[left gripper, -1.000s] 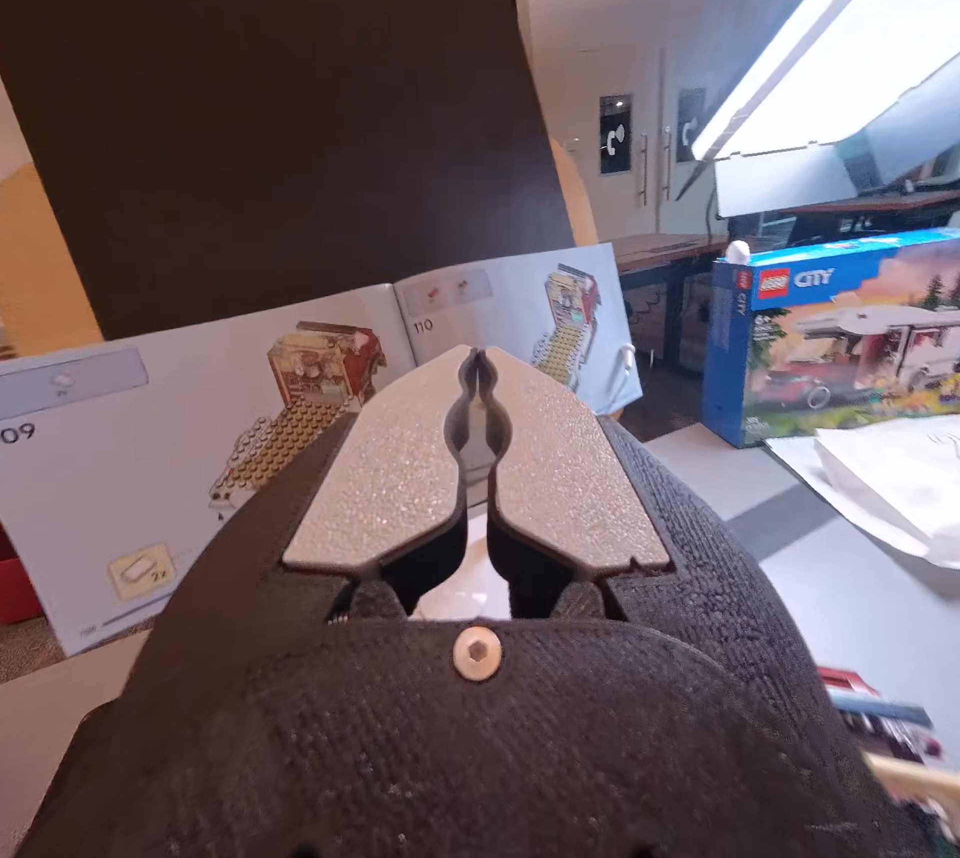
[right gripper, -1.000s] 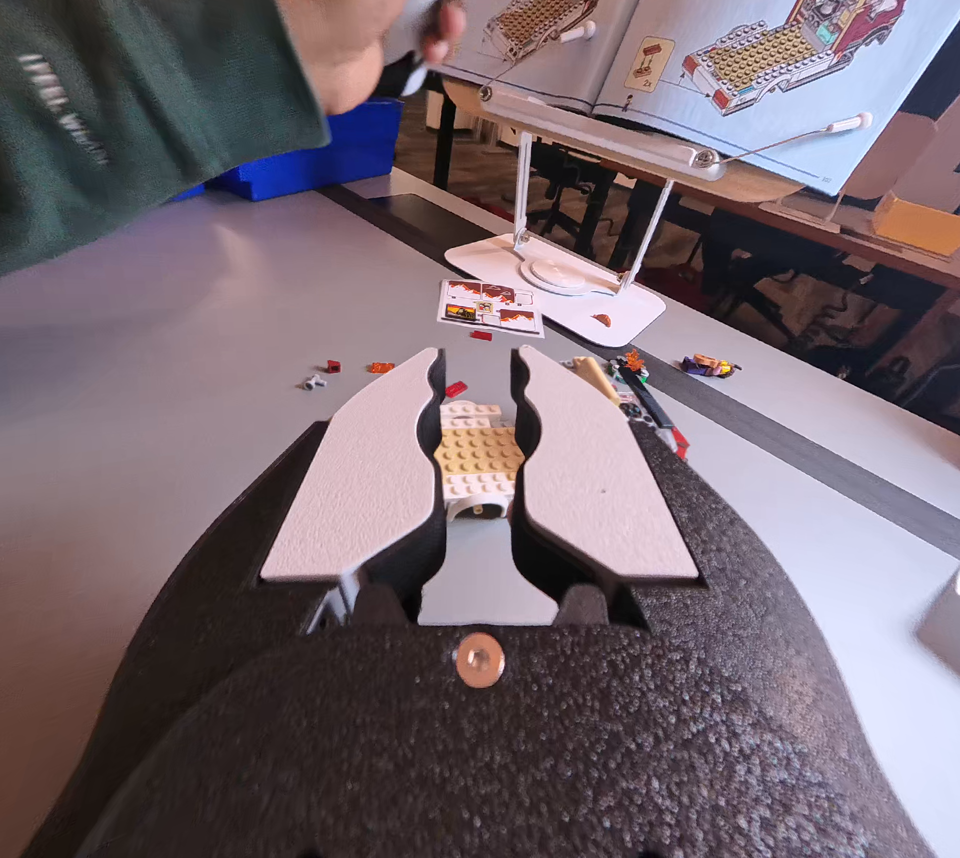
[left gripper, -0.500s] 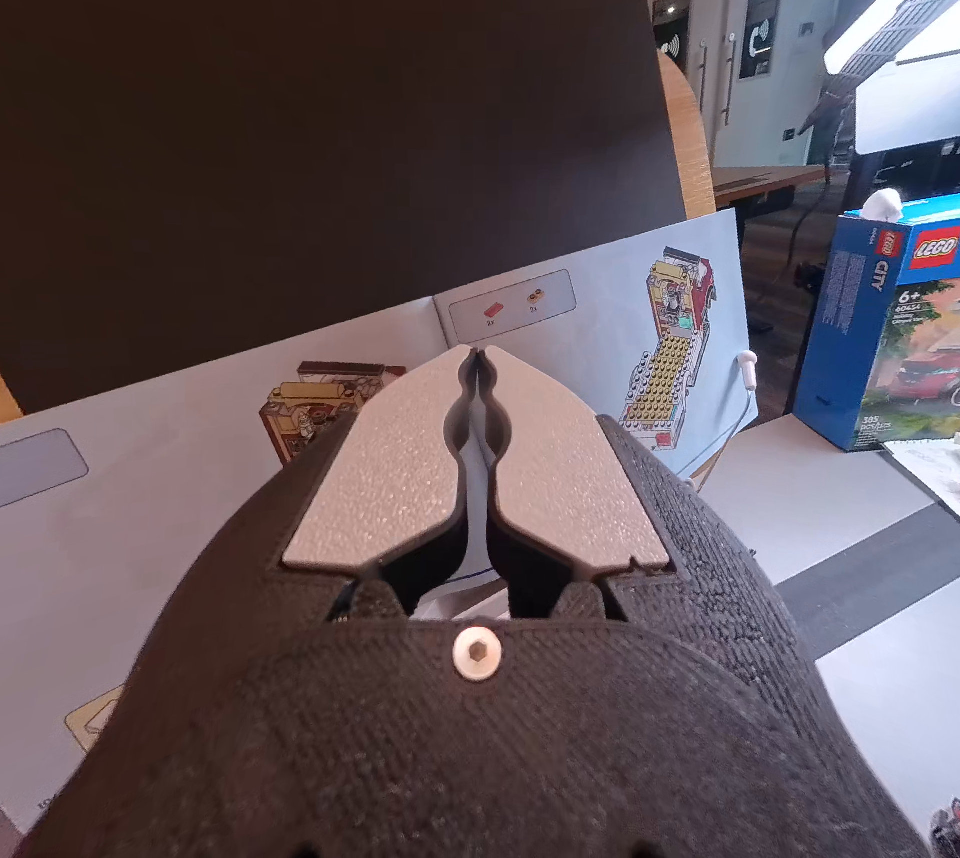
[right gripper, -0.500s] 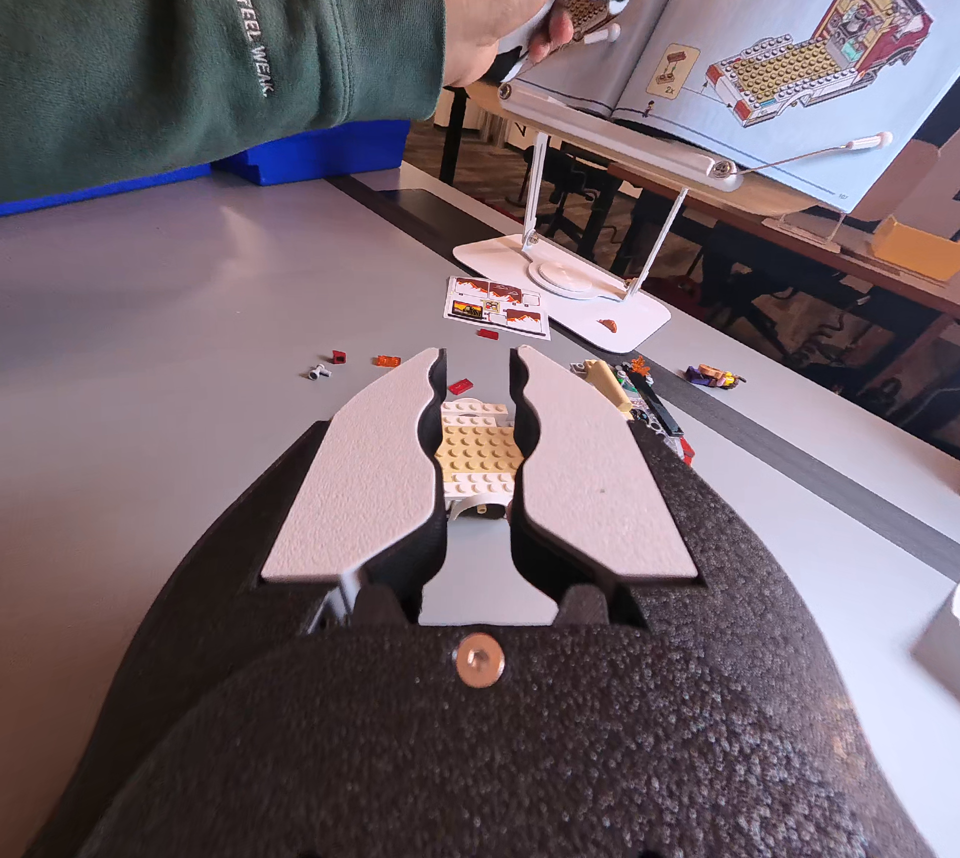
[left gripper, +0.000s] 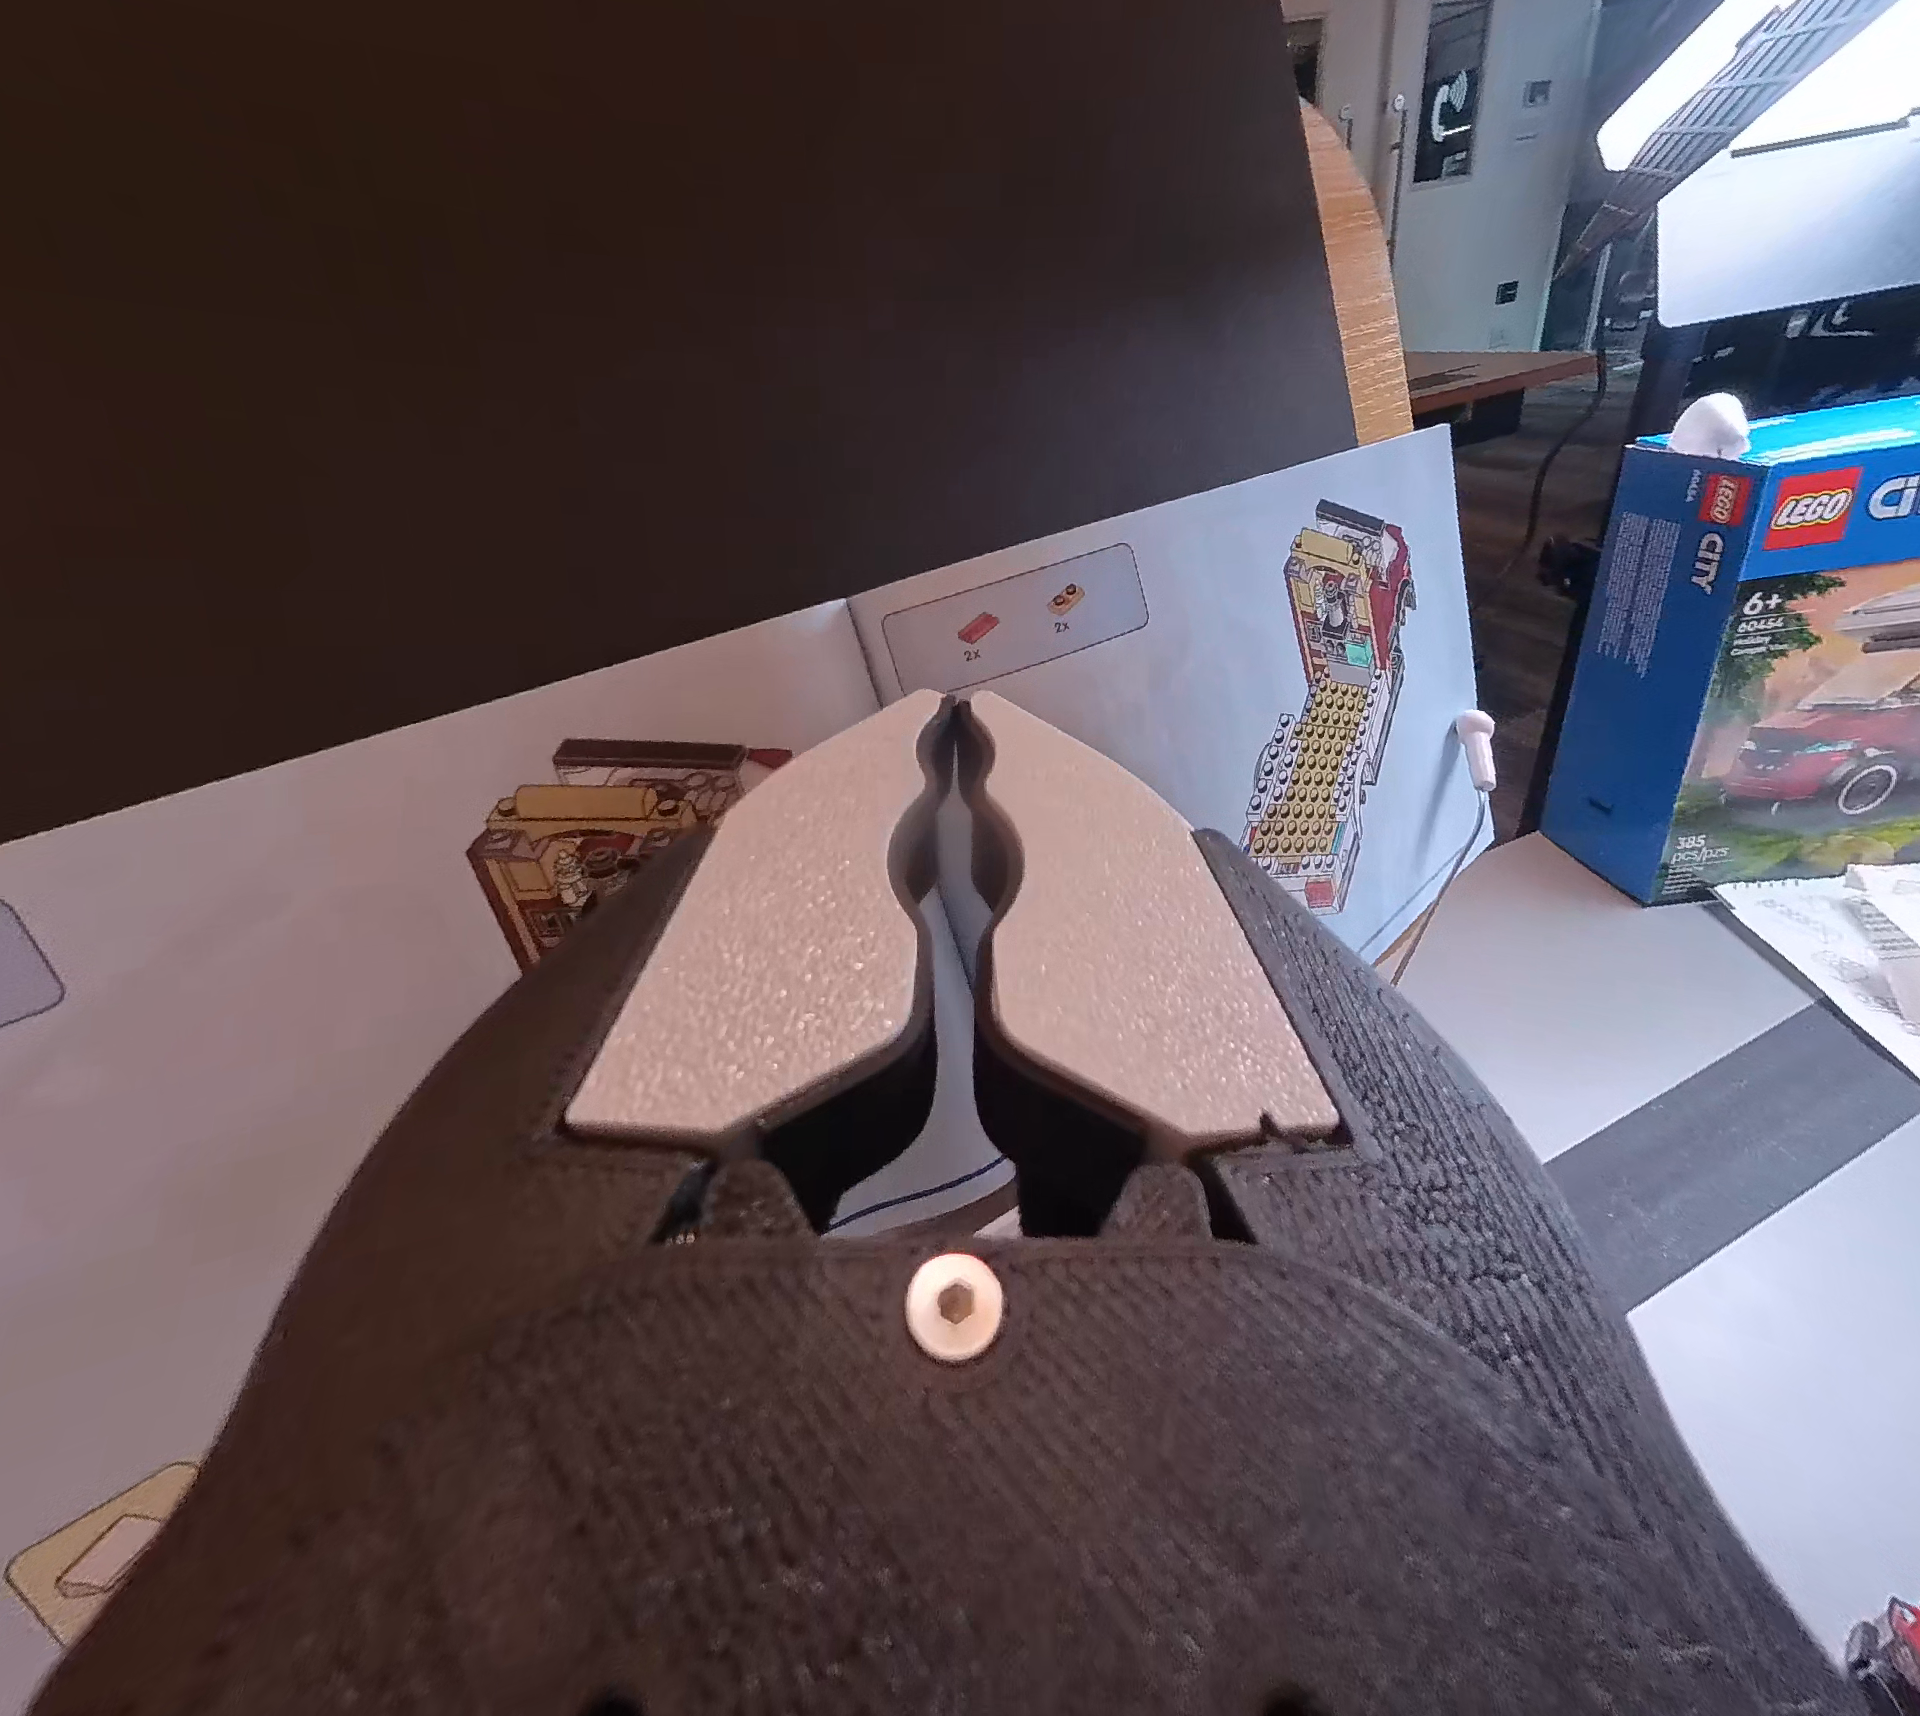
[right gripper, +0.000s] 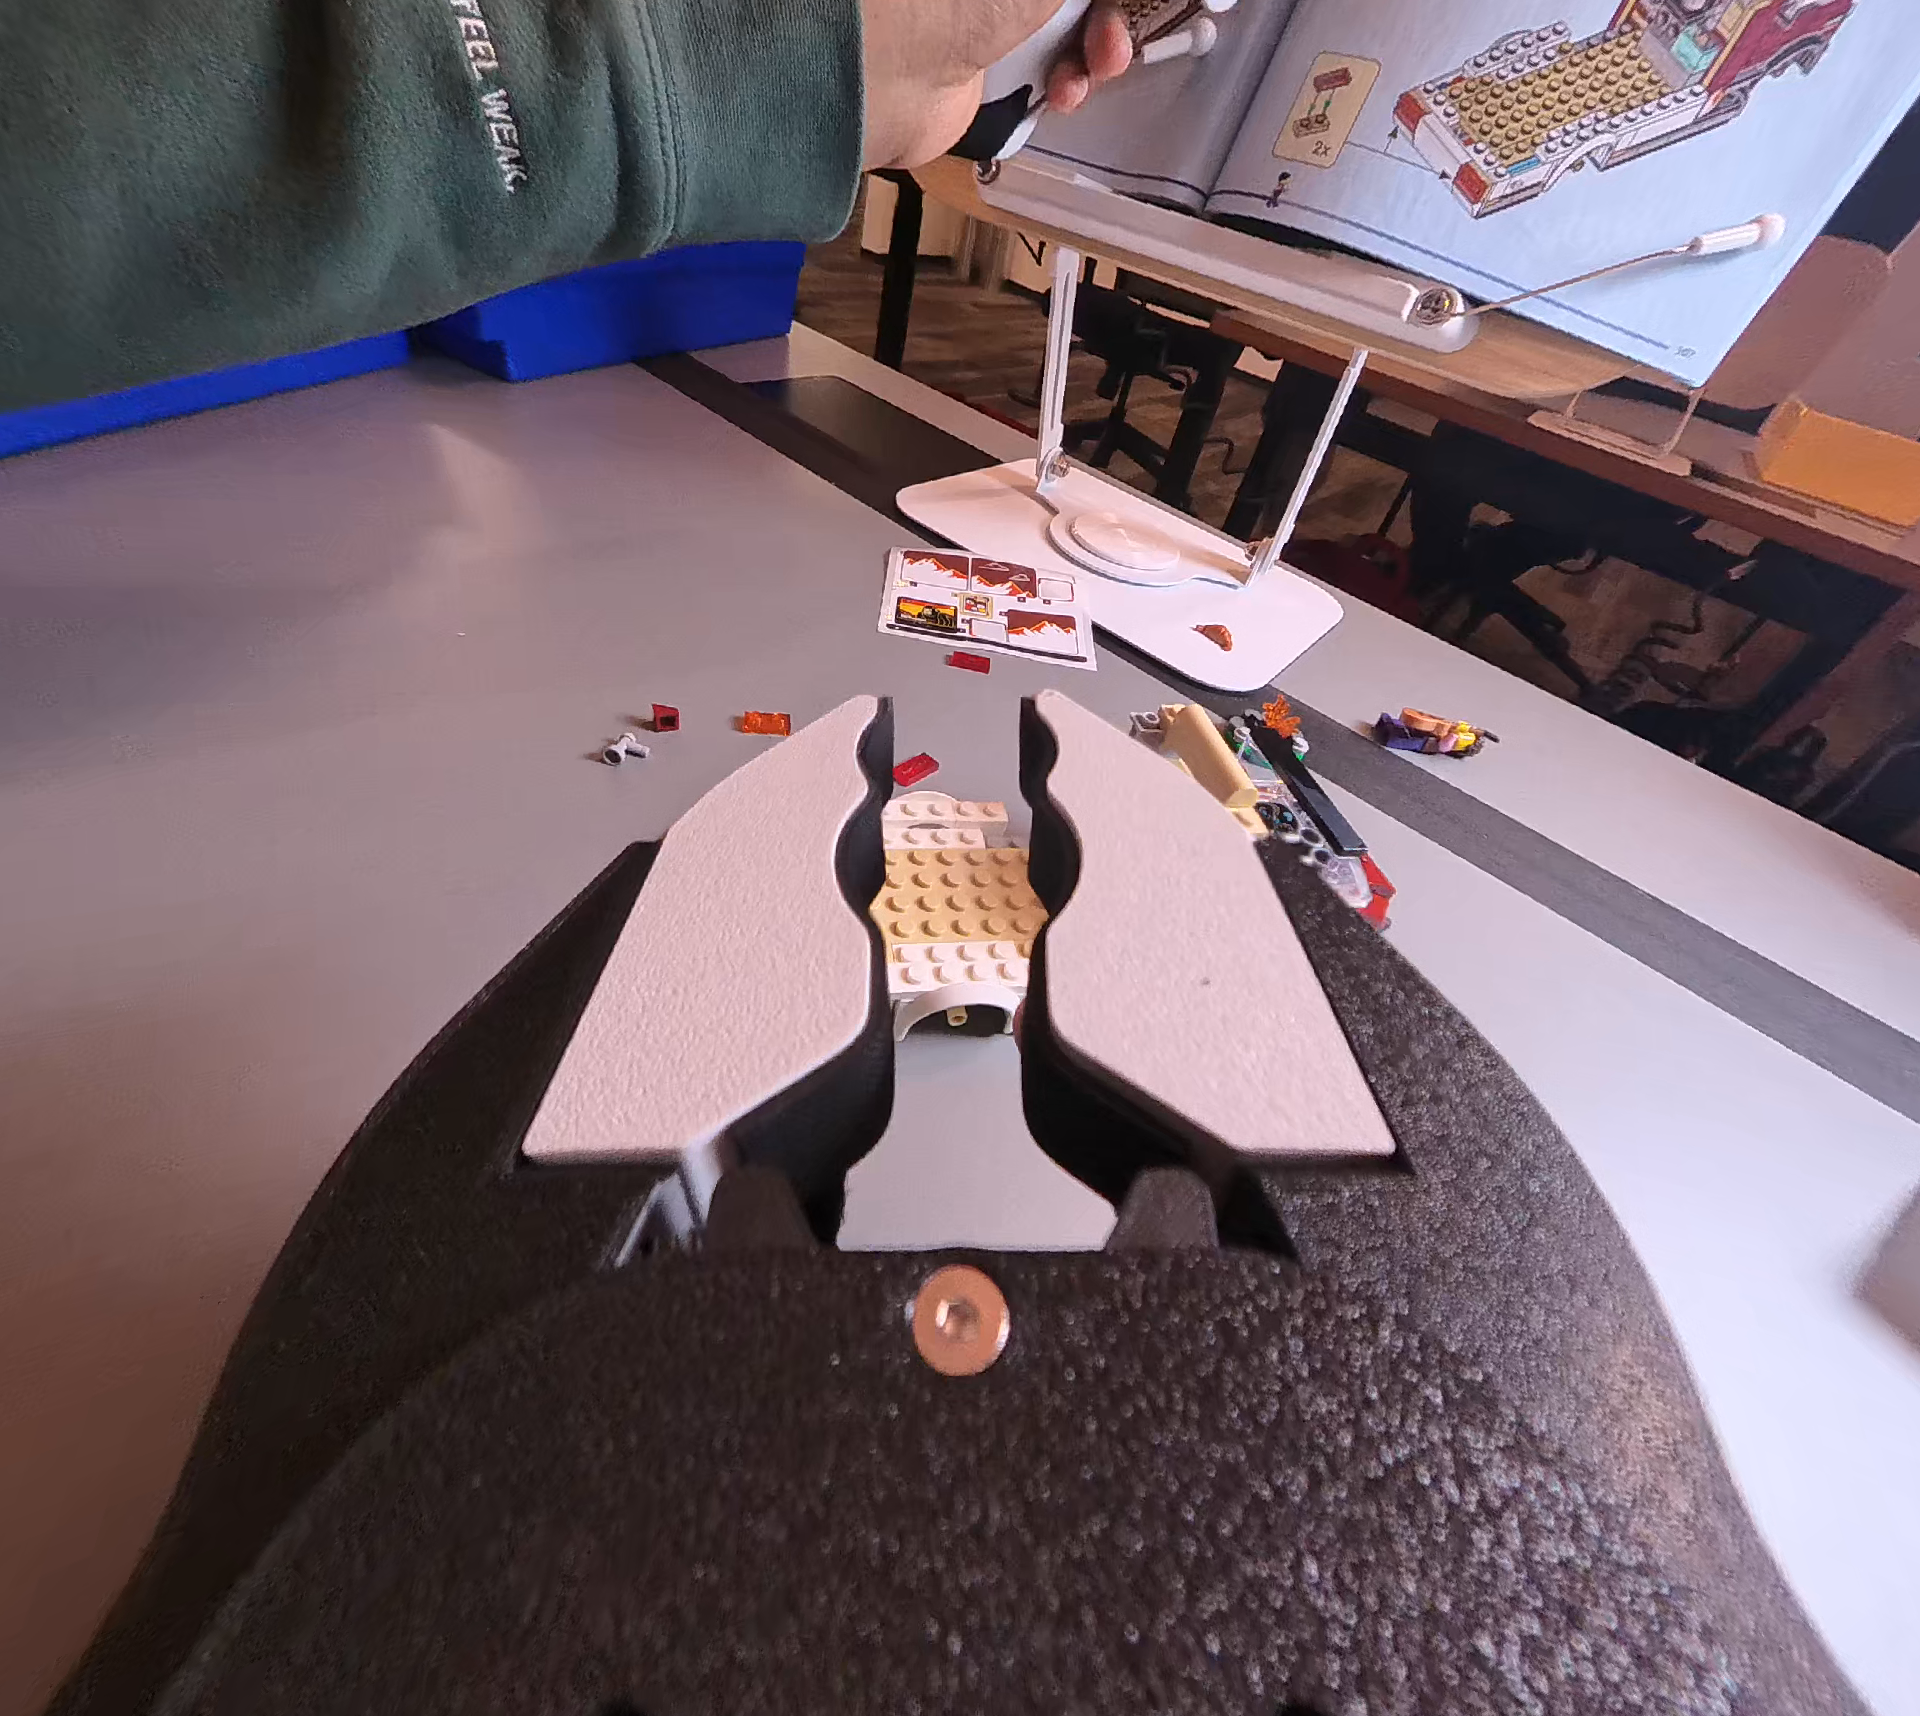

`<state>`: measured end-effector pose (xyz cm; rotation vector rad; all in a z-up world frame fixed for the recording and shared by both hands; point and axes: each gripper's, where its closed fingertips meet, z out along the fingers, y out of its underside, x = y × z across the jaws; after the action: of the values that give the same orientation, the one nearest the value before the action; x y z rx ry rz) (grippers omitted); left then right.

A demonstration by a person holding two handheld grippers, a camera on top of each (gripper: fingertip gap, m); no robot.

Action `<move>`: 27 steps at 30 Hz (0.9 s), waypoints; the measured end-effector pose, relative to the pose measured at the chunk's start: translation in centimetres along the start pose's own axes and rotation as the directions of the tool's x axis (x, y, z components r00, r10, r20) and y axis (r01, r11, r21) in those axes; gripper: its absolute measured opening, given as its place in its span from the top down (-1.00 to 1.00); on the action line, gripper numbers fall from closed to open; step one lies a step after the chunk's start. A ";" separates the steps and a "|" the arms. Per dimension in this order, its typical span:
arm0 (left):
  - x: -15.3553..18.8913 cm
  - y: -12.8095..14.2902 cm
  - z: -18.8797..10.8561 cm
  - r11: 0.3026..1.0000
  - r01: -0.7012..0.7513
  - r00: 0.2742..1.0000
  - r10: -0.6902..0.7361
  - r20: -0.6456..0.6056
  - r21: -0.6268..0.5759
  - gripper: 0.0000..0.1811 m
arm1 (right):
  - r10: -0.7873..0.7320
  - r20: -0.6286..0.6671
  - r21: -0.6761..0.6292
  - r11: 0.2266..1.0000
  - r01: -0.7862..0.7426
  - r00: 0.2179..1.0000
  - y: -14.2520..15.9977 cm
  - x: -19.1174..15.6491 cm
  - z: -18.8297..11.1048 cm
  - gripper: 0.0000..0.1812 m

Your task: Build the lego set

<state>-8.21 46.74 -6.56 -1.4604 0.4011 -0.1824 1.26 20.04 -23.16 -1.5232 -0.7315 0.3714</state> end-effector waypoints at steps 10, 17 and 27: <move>-0.2 -0.4 0.1 0.999 0.040 0.999 -0.039 -0.013 0.005 1.00 | 0.017 0.026 -0.003 1.000 -0.017 1.000 -0.1 -0.3 -0.2 0.75; 0.2 -0.3 0.4 1.000 0.025 1.000 -0.025 -0.016 0.005 1.00 | 0.024 0.033 -0.023 0.999 -0.024 0.999 0.4 -0.4 0.0 0.75; 0.4 0.0 0.3 1.000 0.024 1.000 -0.024 -0.014 -0.003 1.00 | 0.042 0.070 -0.052 0.998 -0.038 0.997 0.9 -0.9 0.2 0.76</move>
<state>-7.73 46.87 -6.57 -1.4683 0.3949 -0.2115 0.65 19.65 -24.27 -1.5804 -0.7719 0.4420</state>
